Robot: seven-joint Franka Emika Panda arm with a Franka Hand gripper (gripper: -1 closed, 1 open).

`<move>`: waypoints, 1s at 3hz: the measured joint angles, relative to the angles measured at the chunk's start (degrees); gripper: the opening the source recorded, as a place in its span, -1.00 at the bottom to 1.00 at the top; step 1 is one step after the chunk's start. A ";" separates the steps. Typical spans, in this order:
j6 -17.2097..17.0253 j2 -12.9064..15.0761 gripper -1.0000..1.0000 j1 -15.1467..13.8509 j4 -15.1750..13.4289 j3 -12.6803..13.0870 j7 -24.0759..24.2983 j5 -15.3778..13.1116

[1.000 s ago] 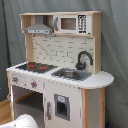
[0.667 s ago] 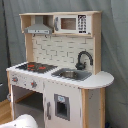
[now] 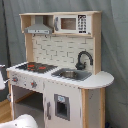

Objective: Play with the kitchen

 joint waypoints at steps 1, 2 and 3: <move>-1.18 2.12 1.00 0.97 -2.46 -1.65 -5.51 0.52; -3.86 4.39 1.00 2.77 -4.01 -3.36 -10.77 1.34; -7.84 6.61 1.00 5.16 -4.96 -5.19 -15.63 2.30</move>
